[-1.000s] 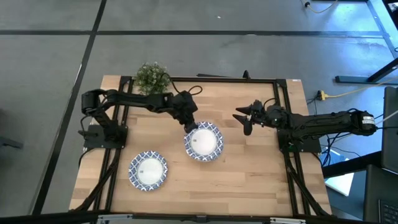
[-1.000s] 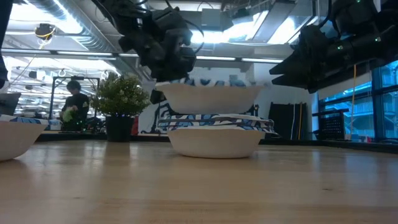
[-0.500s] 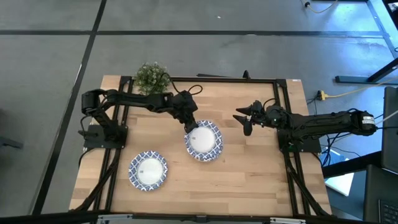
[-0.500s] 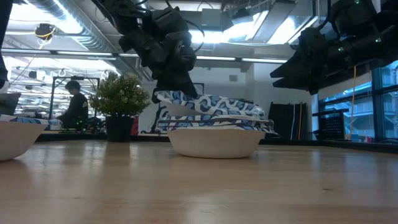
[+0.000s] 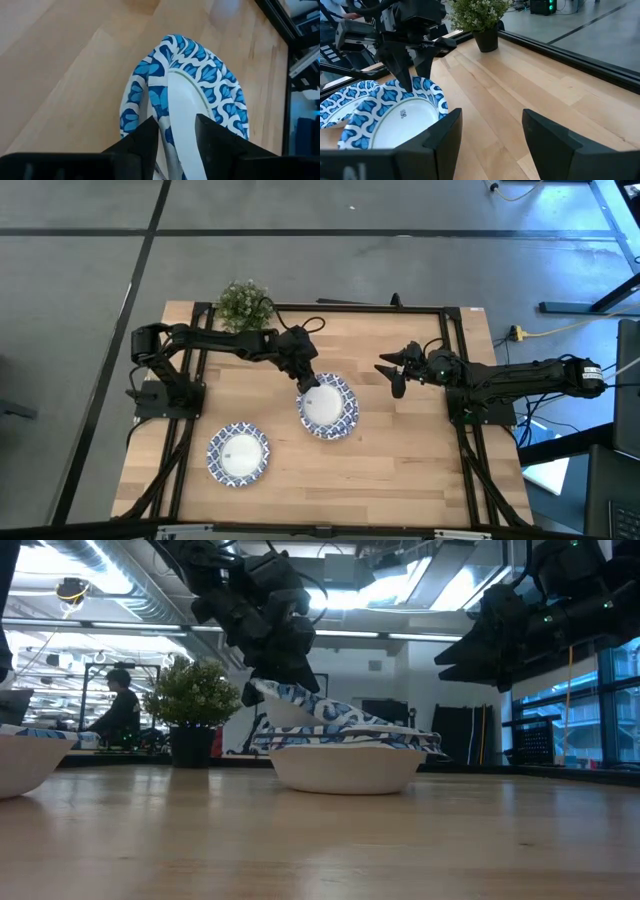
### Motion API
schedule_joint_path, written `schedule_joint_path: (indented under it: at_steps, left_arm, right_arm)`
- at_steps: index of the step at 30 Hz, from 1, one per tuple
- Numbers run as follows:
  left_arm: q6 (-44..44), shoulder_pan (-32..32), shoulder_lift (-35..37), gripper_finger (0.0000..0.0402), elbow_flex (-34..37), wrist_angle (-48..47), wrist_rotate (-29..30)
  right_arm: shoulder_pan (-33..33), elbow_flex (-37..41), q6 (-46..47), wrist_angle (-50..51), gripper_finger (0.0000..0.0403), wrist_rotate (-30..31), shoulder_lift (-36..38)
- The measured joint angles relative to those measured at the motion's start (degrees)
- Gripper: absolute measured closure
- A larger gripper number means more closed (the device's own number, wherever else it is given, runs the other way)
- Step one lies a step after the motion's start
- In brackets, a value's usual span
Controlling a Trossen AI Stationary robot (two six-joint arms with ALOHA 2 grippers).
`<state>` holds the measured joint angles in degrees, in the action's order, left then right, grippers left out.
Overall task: Nest bowls inside each other
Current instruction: Stack the white bowl on top of the other white bowl
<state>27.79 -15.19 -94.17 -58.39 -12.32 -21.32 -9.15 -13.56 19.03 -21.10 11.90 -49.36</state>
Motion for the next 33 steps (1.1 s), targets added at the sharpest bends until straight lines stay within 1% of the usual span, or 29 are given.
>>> schedule_joint_path:
  at_steps: [7,17,21,30,33]
  left_arm:
    - [0.0,-0.3,0.0,0.0278,0.0,1.2,2.5]
    - [-0.8,0.0,0.0,0.0278,0.0,6.0,2.8]
    - [-2.6,0.2,0.0,0.0278,0.0,5.6,2.8]
    - [-2.9,0.2,0.0,0.0278,0.0,4.6,2.9]
    - [-2.9,0.5,0.0,0.0278,0.0,3.5,5.7]
  right_arm:
    - [0.0,0.0,0.2,0.0,0.0194,0.0,0.0]
    - [0.0,0.0,0.2,0.0,0.0194,0.0,0.0]
    - [0.0,0.0,0.1,0.0,0.0194,0.0,0.0]
    - [0.0,0.0,0.0,0.0,0.0194,0.0,0.0]
    - [0.0,0.0,0.0,0.0,0.0194,0.0,0.0]
